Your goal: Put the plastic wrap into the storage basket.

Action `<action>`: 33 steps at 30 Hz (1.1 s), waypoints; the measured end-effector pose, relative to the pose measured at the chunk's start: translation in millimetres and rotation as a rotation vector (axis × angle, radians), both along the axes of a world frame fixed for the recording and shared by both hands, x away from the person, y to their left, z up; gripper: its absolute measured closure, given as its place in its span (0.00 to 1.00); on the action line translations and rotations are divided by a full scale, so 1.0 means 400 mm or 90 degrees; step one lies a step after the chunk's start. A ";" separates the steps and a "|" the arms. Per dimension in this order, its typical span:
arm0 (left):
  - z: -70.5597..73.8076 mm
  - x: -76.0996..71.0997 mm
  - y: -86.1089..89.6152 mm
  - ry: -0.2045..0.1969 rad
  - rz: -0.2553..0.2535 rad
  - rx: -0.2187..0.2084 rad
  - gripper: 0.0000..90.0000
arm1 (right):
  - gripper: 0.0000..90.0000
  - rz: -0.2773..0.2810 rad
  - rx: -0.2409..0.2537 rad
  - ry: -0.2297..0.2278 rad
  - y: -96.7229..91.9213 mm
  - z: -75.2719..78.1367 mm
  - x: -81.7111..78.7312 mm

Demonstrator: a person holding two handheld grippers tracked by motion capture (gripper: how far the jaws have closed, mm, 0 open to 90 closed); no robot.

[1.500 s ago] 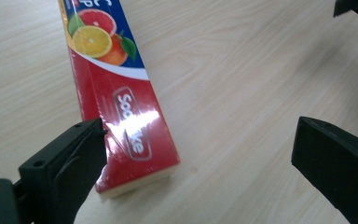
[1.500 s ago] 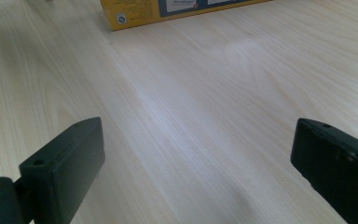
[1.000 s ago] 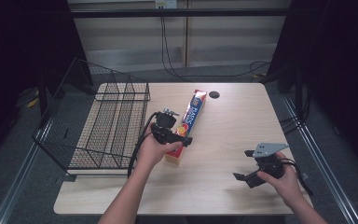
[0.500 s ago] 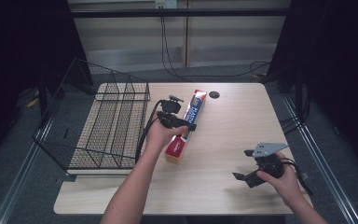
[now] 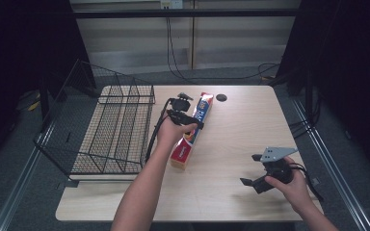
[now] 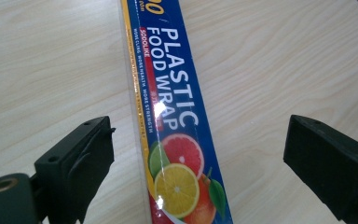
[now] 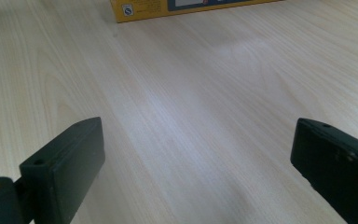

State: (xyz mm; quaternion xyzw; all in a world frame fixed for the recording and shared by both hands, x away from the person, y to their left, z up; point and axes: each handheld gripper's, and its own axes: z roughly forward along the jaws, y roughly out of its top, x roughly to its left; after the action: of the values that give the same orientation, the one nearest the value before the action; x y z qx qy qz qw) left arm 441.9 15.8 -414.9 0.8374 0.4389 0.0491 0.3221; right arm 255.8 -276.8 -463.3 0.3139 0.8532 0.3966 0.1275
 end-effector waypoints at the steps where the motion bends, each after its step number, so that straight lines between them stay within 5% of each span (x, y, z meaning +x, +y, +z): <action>1: -0.004 0.004 -0.003 0.003 0.003 0.001 0.09 | 0.03 -0.002 0.000 -0.001 0.001 0.000 0.000; 11: -0.032 0.034 -0.021 0.000 0.017 0.019 0.11 | 0.03 -0.003 0.002 -0.006 -0.002 0.003 0.001; 33: -0.085 0.080 -0.054 0.040 0.037 0.038 0.18 | 0.03 0.007 0.006 -0.008 -0.006 0.004 0.006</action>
State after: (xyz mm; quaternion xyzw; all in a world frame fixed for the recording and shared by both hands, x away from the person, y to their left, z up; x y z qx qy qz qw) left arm 474.1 -5.9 -449.1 0.8347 0.4713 0.0451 0.2812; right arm 258.3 -279.2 -461.6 0.3072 0.8520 0.4037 0.1293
